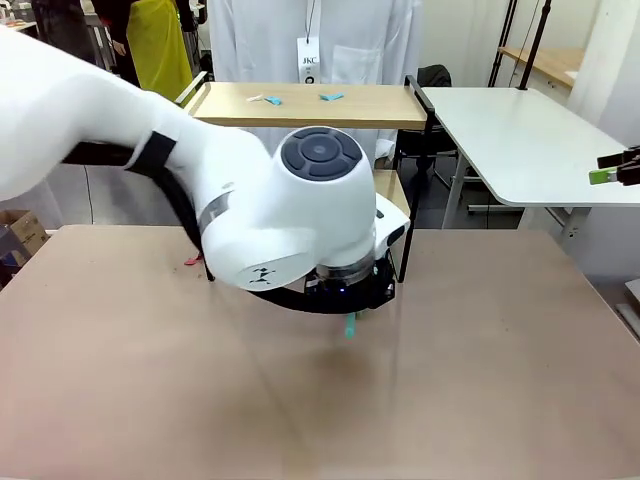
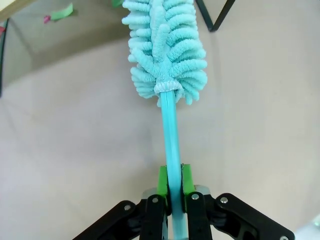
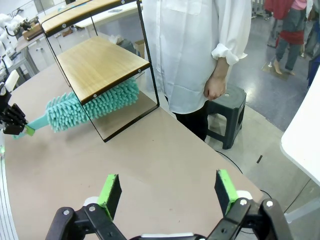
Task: Clean the shelf.
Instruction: Clean the specific section of the Shelf indicated by the human with the Duster.
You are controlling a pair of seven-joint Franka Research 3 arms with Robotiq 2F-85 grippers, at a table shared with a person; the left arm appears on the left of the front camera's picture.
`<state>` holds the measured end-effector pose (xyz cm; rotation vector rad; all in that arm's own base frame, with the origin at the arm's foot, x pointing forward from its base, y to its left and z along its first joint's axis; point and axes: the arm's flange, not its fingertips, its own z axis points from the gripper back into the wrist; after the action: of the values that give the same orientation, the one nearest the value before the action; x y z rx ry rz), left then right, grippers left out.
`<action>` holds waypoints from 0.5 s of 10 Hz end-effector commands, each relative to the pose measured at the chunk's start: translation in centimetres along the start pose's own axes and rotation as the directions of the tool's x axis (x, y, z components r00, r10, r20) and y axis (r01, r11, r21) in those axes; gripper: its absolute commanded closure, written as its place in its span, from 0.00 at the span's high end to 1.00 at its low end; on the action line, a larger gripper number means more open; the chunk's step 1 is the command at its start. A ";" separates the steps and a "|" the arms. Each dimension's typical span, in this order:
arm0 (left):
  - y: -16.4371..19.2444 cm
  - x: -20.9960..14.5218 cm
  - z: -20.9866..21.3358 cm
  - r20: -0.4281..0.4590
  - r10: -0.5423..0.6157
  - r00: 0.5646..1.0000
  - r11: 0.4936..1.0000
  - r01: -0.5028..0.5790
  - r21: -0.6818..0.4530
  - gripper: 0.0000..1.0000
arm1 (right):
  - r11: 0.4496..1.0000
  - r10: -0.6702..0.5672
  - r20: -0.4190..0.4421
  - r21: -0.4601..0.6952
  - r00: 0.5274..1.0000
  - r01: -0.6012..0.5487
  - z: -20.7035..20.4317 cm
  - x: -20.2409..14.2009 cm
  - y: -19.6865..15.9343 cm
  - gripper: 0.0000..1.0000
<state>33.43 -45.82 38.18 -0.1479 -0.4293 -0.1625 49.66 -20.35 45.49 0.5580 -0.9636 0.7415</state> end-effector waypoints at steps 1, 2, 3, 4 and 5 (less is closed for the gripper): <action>-3.0 0.4 -2.7 0.047 0.042 0.998 0.999 -0.042 0.010 0.13 | 1.000 0.004 0.002 0.001 1.000 -0.004 0.0 0.2 0.1 1.00; -3.5 0.5 -3.7 0.043 0.053 0.998 0.998 -0.054 0.017 0.13 | 1.000 0.004 0.002 0.001 1.000 -0.004 0.0 0.2 0.1 1.00; -3.7 0.6 -4.5 0.029 0.053 0.998 0.998 -0.054 0.019 0.13 | 1.000 0.004 0.002 0.001 1.000 -0.004 0.0 0.2 0.1 1.00; -3.9 0.5 -5.3 0.007 0.052 0.999 0.999 -0.052 0.016 0.13 | 1.000 0.004 0.002 0.001 1.000 -0.004 0.0 0.2 0.1 1.00; -4.0 0.3 -5.9 -0.016 0.048 0.999 0.999 -0.047 0.019 0.13 | 1.000 0.004 0.002 0.001 1.000 -0.004 0.0 0.2 0.1 1.00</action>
<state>34.86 -49.98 33.60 -0.1340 -0.4167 -0.1341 49.66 -20.34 45.50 0.5580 -0.9637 0.7416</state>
